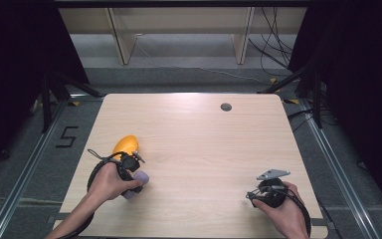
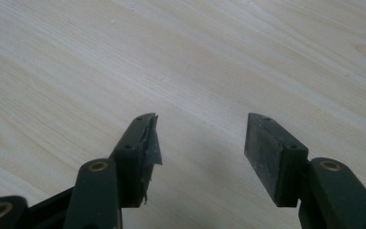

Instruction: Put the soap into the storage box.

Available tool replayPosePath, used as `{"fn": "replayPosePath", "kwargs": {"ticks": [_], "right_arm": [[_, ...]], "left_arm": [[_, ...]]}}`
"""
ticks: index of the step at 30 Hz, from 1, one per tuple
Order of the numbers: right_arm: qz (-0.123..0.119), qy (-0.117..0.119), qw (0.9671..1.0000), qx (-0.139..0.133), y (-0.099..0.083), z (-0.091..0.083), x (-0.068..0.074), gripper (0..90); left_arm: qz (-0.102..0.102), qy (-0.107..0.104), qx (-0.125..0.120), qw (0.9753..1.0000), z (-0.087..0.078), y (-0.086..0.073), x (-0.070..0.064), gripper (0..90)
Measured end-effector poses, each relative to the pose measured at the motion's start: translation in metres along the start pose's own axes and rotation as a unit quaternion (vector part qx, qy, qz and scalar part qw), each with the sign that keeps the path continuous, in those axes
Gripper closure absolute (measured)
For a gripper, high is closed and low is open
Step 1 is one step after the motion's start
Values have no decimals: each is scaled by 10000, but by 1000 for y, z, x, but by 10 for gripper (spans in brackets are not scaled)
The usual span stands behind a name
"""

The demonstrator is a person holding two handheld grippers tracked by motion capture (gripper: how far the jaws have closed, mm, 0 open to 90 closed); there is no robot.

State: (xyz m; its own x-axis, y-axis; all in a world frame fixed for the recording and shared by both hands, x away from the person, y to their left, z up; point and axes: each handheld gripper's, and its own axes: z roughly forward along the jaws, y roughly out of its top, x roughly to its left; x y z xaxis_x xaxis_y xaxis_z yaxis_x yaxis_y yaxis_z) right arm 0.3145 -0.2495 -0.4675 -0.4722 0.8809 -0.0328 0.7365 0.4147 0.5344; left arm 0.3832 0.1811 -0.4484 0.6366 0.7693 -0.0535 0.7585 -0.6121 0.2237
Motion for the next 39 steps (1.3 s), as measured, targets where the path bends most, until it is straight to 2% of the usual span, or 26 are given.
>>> {"fn": "replayPosePath", "kwargs": {"ticks": [1,4,7,8,13,14,15,16,19,21,26,27,28,33,34,35,36,39], "right_arm": [[1,-2,10000,0,0,0,0,451],[1,-2,10000,0,0,0,0,451],[0,-3,10000,-2,0,0,0,451],[-4,-5,10000,-1,0,0,0,451],[-1,-5,10000,-7,0,0,0,451],[-1,-5,10000,-7,0,0,0,451],[-1,-6,10000,-7,0,0,0,451],[3,-4,10000,-6,0,0,0,451],[10,-4,10000,-10,0,0,0,451],[9,-4,10000,-12,0,0,0,451],[13,-4,10000,-18,0,-1,0,451],[14,-5,10000,-21,0,-1,0,451],[18,-10,10000,-26,0,-1,0,452],[22,-11,10000,-39,0,-1,0,452],[11,-17,10000,-59,0,-1,0,452],[12,-18,10000,-64,0,-2,0,451],[10,-18,10000,-67,0,-2,0,452],[11,-23,10000,-77,0,-2,-1,451]], "left_arm": [[28,20,6,10000,-3,0,1,490],[-81,5,-81,9999,-10,2,4,490],[-51,10,-103,9999,-13,3,7,490],[-150,34,-202,9997,-14,3,7,490],[-217,40,-211,9995,-18,7,11,490],[-217,40,-211,9995,-18,7,11,490],[-94,67,-227,9997,-18,8,13,490],[-240,43,-230,9994,-18,8,11,490],[-188,51,-218,9996,-19,9,13,490],[-255,47,-247,9994,-19,9,13,490],[-278,44,-274,9992,-21,10,15,490],[-147,74,-281,9995,-22,11,18,490],[-293,48,-287,9991,-22,11,17,490],[-246,64,-312,9992,-24,12,19,490],[-341,29,-309,9989,-24,11,20,490],[-341,29,-309,9989,-24,11,20,490],[-417,31,-402,9983,-24,12,20,490],[-428,26,-467,9980,-24,11,20,490]]}}
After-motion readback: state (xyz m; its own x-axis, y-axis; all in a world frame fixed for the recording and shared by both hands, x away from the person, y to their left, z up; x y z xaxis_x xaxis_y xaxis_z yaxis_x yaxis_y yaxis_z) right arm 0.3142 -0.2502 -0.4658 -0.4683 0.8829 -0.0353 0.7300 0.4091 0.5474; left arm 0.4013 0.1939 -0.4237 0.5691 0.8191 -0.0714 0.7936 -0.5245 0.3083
